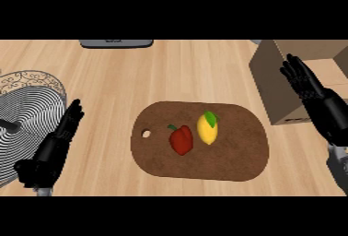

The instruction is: Pick the lemon from the cutting board and place it in the cardboard box

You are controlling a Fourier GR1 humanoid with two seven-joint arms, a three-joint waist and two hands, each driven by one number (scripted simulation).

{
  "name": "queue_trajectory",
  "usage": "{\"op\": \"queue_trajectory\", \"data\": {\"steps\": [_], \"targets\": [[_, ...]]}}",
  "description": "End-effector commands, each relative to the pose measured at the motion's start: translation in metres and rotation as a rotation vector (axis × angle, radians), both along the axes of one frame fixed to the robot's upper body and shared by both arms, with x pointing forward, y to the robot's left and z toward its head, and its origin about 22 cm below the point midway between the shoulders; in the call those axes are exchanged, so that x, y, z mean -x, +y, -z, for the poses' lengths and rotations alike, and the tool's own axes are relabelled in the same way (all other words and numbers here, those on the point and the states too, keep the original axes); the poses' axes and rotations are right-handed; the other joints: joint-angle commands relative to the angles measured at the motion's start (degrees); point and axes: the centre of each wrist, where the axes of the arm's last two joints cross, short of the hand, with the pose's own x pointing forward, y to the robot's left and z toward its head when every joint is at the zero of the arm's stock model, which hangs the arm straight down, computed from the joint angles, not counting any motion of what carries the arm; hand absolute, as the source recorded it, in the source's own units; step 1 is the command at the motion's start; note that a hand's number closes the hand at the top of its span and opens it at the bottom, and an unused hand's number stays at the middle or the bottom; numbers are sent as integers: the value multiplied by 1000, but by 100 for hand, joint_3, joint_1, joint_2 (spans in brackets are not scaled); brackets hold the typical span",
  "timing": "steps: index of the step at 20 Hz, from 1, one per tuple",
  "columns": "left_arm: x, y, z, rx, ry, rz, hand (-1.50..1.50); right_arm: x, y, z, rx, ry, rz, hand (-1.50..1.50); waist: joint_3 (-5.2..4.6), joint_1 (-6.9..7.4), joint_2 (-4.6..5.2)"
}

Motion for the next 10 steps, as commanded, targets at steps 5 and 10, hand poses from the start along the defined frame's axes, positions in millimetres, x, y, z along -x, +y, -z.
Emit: {"op": "queue_trajectory", "data": {"steps": [5, 10], "targets": [[-20, -27, -18, -40, -51, 166, 0, 30, 60, 69, -67, 313, 442, -150, -49, -239, 41], [-16, -33, -9, -17, -8, 184, 0, 44, 7, 87, 455, 166, 594, -150, -149, -460, 64]]}}
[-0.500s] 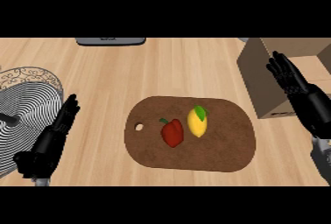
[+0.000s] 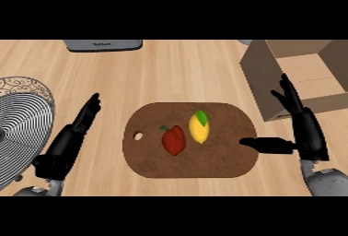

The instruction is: Pick the lemon from the cutting board and place it in the cardboard box

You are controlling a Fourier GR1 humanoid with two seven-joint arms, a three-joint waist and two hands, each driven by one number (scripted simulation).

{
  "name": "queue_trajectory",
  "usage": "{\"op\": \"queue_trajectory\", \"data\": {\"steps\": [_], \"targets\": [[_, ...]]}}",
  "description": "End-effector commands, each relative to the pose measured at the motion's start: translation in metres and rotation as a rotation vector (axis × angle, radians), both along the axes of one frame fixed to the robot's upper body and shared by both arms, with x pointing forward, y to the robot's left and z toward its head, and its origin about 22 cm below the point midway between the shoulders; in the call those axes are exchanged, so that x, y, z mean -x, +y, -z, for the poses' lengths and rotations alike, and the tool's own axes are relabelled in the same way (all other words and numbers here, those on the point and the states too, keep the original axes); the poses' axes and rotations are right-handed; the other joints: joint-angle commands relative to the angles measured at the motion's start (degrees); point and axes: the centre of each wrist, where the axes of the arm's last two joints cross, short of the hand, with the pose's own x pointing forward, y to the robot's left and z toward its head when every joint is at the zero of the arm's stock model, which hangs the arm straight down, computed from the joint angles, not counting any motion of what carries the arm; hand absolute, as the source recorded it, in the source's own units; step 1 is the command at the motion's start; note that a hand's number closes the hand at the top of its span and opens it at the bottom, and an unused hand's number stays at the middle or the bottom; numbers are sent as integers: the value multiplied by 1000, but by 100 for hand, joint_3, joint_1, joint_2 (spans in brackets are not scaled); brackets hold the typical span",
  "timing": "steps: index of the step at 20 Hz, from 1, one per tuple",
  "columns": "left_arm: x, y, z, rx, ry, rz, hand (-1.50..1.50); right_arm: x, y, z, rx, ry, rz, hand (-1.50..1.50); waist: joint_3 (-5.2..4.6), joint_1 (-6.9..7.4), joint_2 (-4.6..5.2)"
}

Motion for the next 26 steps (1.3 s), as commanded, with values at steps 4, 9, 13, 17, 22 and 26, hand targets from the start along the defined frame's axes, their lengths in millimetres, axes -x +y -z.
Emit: {"op": "queue_trajectory", "data": {"steps": [4, 9, 13, 17, 22, 26], "targets": [[-8, -11, -6, 3, 19, 79, 0, 30, -8, 42, 530, 43, 160, -150, 26, -19, 55], [-12, -15, 1, -5, 47, 62, 0, 42, 19, 26, 679, 33, 200, -150, 22, -140, -27], [-17, -14, -7, -2, 41, 82, 0, 46, 51, 3, 751, 149, 222, -150, 32, 14, -17], [-22, -22, -7, -9, 44, 98, 0, 65, 103, -23, 730, 300, 194, -150, 60, 123, 11], [-26, -28, -5, 7, 33, 130, 0, 80, 165, -66, 721, 432, 210, -150, 86, 337, 57], [-16, -46, 3, 21, 47, 159, 0, 82, 197, -85, 666, 483, 275, -150, 112, 389, 66]]}}
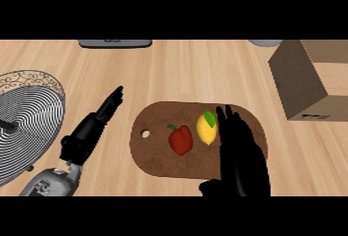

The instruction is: Pick the lemon from the cutting board and place it in the cardboard box

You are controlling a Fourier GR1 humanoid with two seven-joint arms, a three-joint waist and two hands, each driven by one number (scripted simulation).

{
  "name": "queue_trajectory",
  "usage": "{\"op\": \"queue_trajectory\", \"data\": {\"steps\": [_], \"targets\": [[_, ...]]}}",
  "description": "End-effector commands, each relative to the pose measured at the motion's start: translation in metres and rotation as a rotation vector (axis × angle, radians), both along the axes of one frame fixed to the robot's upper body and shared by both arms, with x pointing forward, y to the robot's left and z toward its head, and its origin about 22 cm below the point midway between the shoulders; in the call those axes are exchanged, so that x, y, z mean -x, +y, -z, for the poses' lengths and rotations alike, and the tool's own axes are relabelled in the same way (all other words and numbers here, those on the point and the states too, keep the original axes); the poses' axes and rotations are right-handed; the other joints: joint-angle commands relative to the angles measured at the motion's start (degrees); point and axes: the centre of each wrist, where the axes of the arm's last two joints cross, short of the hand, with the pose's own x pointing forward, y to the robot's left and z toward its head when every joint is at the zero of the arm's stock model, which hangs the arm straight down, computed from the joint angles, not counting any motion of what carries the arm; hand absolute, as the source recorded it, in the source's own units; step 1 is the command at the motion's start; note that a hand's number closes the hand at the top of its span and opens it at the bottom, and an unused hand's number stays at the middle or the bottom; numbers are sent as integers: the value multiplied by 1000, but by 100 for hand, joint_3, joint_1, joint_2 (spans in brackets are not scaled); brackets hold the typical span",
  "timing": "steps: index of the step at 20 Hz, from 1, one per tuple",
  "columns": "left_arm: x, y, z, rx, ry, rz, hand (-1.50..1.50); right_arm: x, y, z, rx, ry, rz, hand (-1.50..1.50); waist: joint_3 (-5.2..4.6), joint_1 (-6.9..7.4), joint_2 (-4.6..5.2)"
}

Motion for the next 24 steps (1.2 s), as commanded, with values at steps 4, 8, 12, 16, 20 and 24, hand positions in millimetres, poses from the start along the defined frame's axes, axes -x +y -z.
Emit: {"op": "queue_trajectory", "data": {"steps": [4, 8, 12, 16, 20, 24], "targets": [[-6, -14, 12, 7, 0, 6, 0, -13, 41, -33, 19, 86, 152, -150, 27, 86, 46], [-17, -3, -15, 12, -17, 17, 0, -33, 42, -4, 59, 126, 172, -150, 32, 115, 53], [-8, -18, -3, 8, -26, 23, 0, -51, 36, 7, 53, 175, 211, -150, 34, 129, 53], [-12, -11, 0, 4, 1, 23, 0, -52, 40, 20, 56, 177, 210, -150, 35, 121, 50], [-18, -11, 4, 17, 5, 28, 0, -48, 44, 13, 68, 148, 198, -150, 35, 95, 45], [-9, -6, -2, 6, 2, -2, 0, -52, 29, 17, 79, 147, 191, -150, 37, 94, 37]]}}
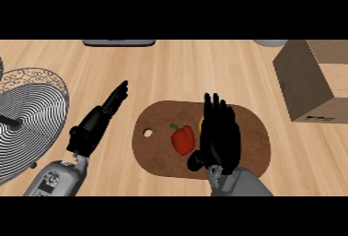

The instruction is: Pick the lemon from the cutting board and place it in the cardboard box

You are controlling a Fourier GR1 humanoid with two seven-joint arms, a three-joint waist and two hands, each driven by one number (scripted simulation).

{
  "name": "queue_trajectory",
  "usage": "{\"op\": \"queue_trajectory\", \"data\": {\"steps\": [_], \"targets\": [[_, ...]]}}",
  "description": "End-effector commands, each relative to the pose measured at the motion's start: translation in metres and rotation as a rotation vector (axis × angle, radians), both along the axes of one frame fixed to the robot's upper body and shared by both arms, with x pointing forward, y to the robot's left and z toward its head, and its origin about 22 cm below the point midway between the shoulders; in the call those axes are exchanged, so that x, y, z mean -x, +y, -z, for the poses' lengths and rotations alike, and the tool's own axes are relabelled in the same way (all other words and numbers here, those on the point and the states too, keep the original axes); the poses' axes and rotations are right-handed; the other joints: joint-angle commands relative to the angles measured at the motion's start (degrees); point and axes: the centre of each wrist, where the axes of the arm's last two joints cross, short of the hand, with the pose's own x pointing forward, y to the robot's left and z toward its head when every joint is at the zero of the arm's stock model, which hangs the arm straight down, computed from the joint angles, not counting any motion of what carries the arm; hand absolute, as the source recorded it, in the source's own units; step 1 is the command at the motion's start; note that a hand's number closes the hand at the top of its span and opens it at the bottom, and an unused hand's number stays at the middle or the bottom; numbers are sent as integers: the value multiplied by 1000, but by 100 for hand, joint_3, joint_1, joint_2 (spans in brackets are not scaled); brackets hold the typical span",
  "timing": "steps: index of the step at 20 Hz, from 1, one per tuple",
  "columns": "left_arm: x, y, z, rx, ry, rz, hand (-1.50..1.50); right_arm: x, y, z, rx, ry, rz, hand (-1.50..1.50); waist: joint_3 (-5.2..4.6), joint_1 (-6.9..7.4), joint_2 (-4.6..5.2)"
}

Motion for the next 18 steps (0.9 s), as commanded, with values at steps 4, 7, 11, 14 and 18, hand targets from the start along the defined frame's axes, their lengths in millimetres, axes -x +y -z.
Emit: {"op": "queue_trajectory", "data": {"steps": [4, 7, 11, 14, 18], "targets": [[-2, -10, -8, -8, -24, -19, 0, 3, 3, -2, 27, 73, 119, -150, 1, -12, -6], [-1, -10, 2, 5, 1, 6, 0, -5, 7, 19, 23, 100, 99, -150, 1, 2, 5], [13, -13, 8, 13, -5, 2, 0, -9, 2, 15, 25, 146, 102, -150, 1, 7, -4], [-14, -3, 4, 4, -20, -14, 0, -14, 11, 15, 37, 159, 108, -150, 0, -4, 10], [-4, 15, -7, -21, -6, 15, 0, -20, 2, 31, 32, 174, 114, -150, 1, 7, 2]]}}
